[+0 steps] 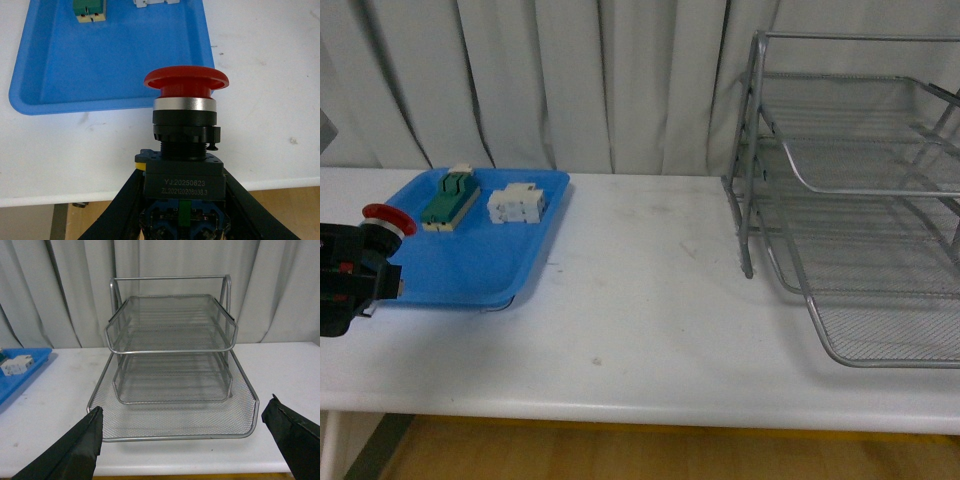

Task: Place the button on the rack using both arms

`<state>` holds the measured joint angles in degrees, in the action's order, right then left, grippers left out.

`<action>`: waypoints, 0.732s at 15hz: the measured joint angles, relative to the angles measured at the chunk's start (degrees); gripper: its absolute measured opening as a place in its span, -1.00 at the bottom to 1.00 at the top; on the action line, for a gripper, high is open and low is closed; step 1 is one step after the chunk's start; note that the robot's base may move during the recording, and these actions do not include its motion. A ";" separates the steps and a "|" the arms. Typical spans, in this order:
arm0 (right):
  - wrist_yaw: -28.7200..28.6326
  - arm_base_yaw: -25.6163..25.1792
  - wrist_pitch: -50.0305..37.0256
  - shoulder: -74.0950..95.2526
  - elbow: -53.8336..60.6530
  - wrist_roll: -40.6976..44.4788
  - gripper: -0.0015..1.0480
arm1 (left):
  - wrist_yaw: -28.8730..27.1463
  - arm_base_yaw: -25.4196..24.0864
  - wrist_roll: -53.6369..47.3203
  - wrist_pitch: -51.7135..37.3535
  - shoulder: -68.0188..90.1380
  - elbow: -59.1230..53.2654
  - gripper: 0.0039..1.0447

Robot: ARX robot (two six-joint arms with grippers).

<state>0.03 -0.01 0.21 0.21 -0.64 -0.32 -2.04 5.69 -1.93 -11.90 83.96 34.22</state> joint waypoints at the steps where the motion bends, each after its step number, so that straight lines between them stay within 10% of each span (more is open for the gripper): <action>1: -0.02 0.00 0.00 0.00 0.00 0.00 0.87 | -0.02 0.11 0.00 -0.22 0.09 -0.17 -0.31; 11: -0.02 0.00 0.04 0.00 0.00 0.00 0.87 | -0.68 1.03 0.15 -1.03 0.85 -0.92 -0.31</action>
<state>0.01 -0.01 0.25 0.21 -0.64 -0.32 -2.72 6.72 -1.78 -12.93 84.82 33.30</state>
